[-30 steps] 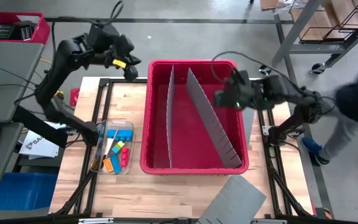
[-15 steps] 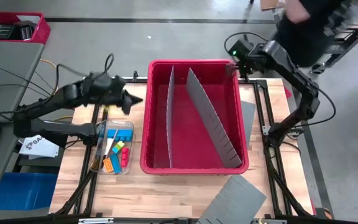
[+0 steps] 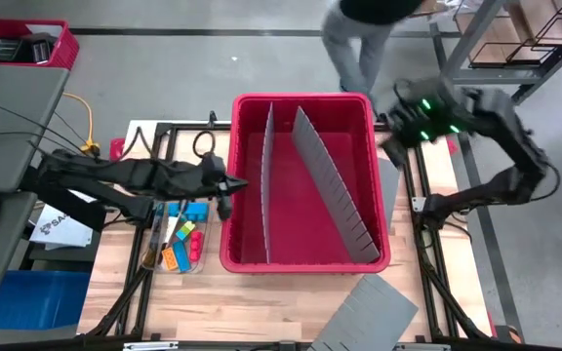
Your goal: Sort Items/Unsort Items
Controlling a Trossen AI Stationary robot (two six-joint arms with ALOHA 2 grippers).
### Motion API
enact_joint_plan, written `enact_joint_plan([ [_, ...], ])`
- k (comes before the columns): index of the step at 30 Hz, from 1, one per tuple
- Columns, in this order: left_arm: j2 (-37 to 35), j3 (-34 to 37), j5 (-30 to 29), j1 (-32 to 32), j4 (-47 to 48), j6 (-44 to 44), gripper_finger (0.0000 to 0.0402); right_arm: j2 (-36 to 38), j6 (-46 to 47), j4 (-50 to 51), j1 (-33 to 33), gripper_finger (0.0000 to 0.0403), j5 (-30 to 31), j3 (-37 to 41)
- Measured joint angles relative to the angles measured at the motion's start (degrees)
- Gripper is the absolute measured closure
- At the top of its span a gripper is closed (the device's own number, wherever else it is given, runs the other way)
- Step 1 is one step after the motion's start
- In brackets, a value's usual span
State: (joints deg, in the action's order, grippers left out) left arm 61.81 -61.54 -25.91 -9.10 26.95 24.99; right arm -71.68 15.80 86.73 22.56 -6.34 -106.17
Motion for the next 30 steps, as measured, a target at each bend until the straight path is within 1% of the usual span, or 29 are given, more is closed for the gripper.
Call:
enact_joint_plan([
  [3,1.02,0.00,-1.54,0.75,-4.77,-0.07,0.0401,2.81,9.24,3.78,-13.85,0.0402,-0.51,0.13],
  [5,0.87,-0.83,-1.94,1.79,-6.66,-0.09,0.0401,3.33,15.50,2.13,-23.84,0.0403,-0.07,0.13],
  [7,0.22,-2.23,-2.32,2.50,-7.30,-0.13,0.0401,2.02,22.20,-0.33,-34.18,0.0403,2.16,0.13],
  [9,-0.85,-3.23,-2.90,3.16,-7.13,-1.66,0.0401,-0.72,28.91,-2.28,-44.74,0.0403,6.82,0.13],
  [11,-2.01,-4.01,-3.34,3.59,-6.76,-4.38,0.0401,-5.06,33.61,-5.53,-53.85,0.0403,11.24,0.12],
  [13,-3.42,-4.43,-3.41,3.91,-6.57,-6.85,0.0401,-10.71,39.06,-8.78,-61.34,0.0403,13.18,0.14],
  [15,-5.22,-4.68,-3.42,3.95,-6.74,-8.57,0.0401,-16.76,45.88,-13.22,-66.99,0.0403,13.65,0.24],
  [17,-7.05,-4.74,-3.18,3.95,-6.63,-10.35,0.0401,-23.00,53.61,-20.63,-70.68,0.0403,13.57,0.20],
  [19,-8.69,-4.74,-1.20,3.82,-5.30,-12.19,0.0401,-29.77,61.33,-31.40,-72.71,0.0403,12.24,0.15],
  [22,-11.02,-4.74,2.56,3.78,-3.05,-14.76,0.0401,-40.11,70.82,-52.92,-73.14,0.0403,9.25,0.17],
  [23,-11.79,-4.74,3.84,3.76,-1.90,-15.13,0.0401,-43.33,73.37,-61.83,-73.04,0.0403,9.08,0.15],
  [25,-13.18,-4.74,6.30,3.76,0.41,-14.77,0.0401,-50.05,76.14,-75.73,-72.66,0.0403,9.04,-2.20],
  [26,-13.67,-4.74,6.92,3.76,1.37,-14.15,0.0401,-53.47,76.96,-79.12,-72.48,0.0403,8.99,-4.63],
  [27,-14.12,-4.74,7.24,3.76,2.21,-13.62,0.0401,-56.65,77.27,-79.24,-72.41,0.0403,8.28,-7.58],
  [28,-14.57,-4.74,7.37,3.76,2.99,-13.33,0.0401,-59.73,77.13,-77.65,-72.19,0.0403,7.11,-10.96],
  [30,-15.26,-4.72,7.41,3.76,4.37,-13.25,0.0401,-65.39,76.61,-71.39,-72.07,0.0403,3.36,-18.20],
])
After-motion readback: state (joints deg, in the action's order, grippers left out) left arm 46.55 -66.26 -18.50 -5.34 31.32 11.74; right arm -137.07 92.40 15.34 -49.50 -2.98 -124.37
